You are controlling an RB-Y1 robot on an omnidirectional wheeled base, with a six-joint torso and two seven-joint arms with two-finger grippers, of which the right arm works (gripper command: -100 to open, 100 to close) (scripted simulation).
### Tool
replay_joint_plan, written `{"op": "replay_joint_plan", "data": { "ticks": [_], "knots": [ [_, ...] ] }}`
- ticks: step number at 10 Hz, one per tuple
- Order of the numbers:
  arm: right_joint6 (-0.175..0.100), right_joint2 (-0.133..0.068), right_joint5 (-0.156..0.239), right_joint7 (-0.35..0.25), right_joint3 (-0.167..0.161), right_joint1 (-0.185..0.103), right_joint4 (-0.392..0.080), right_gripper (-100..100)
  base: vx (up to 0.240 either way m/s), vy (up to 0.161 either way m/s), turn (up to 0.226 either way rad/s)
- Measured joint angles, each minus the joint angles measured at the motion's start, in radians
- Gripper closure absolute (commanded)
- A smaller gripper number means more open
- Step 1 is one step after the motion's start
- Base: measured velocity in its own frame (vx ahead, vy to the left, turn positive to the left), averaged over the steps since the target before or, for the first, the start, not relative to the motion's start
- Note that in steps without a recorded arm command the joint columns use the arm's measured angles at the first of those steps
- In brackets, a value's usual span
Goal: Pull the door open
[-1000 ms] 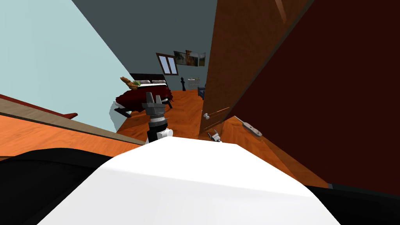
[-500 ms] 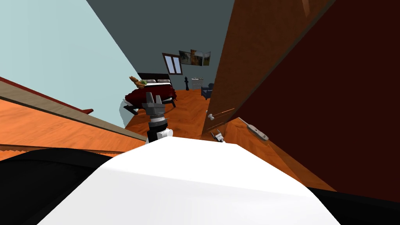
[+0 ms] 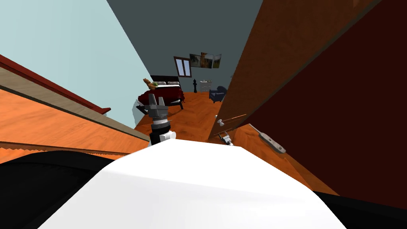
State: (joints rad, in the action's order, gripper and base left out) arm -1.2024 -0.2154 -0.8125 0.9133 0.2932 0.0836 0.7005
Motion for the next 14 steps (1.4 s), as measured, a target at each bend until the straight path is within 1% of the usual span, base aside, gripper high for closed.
{"op": "replay_joint_plan", "data": {
  "ticks": [1,2,3,4,5,6,11,12,13,14],
  "knots": [
    [-0.013,-0.015,0.012,0.005,0.015,-0.02,-0.036,-100,0.184,0.064,0.139],
    [-0.02,-0.032,0.023,-0.002,0.029,-0.024,-0.045,-100,0.222,0.051,0.182],
    [-0.031,-0.05,0.037,-0.003,0.046,-0.042,-0.079,-100,0.187,0.002,0.113],
    [-0.039,-0.061,0.046,-0.002,0.058,-0.052,-0.103,-100,0.15,-0.023,0.074],
    [-0.044,-0.067,0.053,-0.003,0.068,-0.049,-0.122,-100,0.037,-0.005,-0.01],
    [-0.047,-0.067,0.052,-0.004,0.067,-0.044,-0.126,100,-0.034,0.005,-0.024],
    [-0.045,-0.069,0.053,-0.003,0.069,-0.046,-0.123,100,-0.006,-0.002,0.001],
    [-0.045,-0.07,0.053,-0.003,0.069,-0.045,-0.123,-100,-0.108,0.009,0.084],
    [-0.047,-0.072,0.053,-0.005,0.074,-0.044,-0.121,-100,-0.168,-0.005,0.06],
    [-0.053,-0.076,0.054,-0.003,0.079,-0.047,-0.129,-100,-0.172,-0.043,0.036]
  ]
}}
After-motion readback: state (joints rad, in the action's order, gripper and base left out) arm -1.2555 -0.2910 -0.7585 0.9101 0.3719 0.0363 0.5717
